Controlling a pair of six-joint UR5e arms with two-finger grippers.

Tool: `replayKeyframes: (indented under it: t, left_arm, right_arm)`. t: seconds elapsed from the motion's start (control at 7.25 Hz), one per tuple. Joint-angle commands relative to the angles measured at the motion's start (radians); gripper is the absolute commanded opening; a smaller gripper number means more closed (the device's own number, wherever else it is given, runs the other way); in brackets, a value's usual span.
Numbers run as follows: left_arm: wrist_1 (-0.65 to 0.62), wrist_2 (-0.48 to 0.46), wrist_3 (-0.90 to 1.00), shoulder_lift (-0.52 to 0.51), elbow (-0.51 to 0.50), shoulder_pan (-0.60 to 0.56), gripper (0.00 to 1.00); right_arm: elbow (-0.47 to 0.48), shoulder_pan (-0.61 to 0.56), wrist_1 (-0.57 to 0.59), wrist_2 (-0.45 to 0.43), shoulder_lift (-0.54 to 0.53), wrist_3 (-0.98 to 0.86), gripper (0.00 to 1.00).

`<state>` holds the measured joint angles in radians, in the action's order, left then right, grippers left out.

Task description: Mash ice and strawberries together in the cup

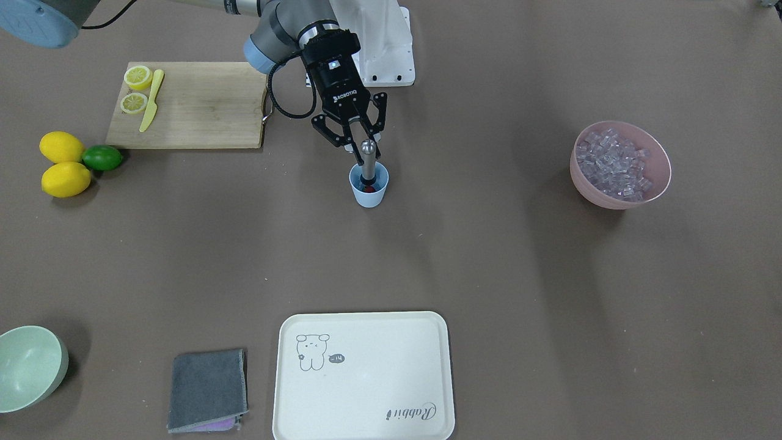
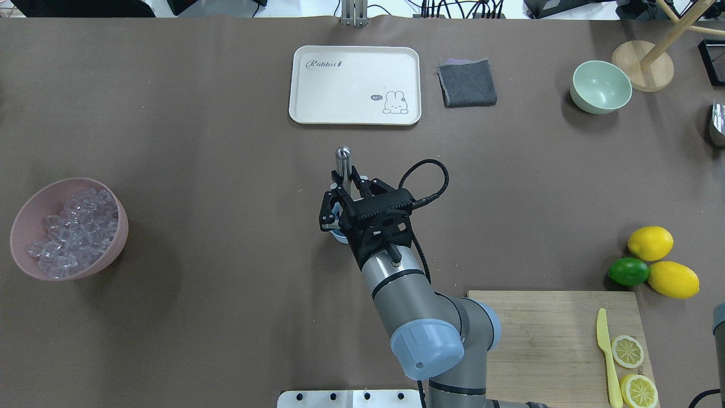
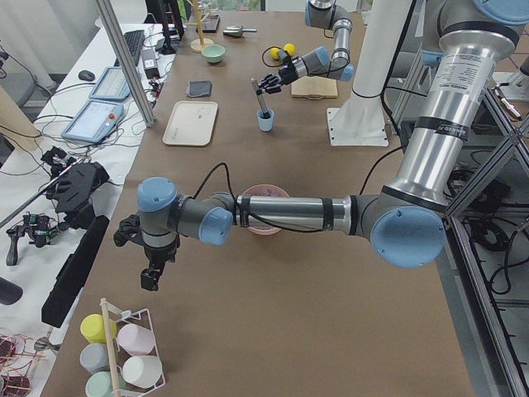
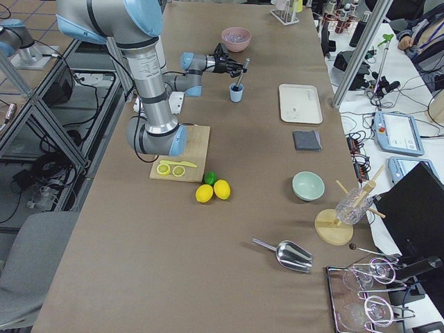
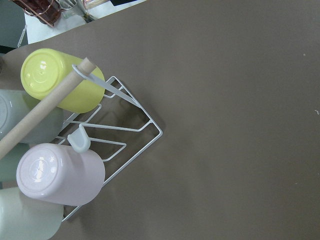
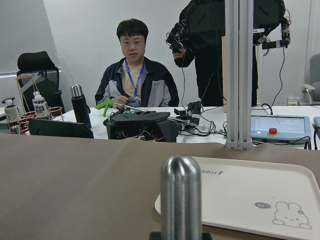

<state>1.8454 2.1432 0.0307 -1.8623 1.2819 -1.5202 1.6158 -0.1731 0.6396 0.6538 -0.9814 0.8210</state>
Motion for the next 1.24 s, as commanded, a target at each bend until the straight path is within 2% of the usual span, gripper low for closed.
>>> replayKeyframes:
  t: [0.0,1.1]
  left_arm:
    - [0.0,0.0,0.0,0.0,-0.006,0.0,0.98]
    - [0.003,0.001,-0.002,0.002,-0.004,0.0,0.98]
  right_arm:
    - [-0.016,0.003,-0.008,0.0,0.001,0.001,0.0]
    - [0.024,-0.042,-0.006,0.018,0.023,-0.013,0.0]
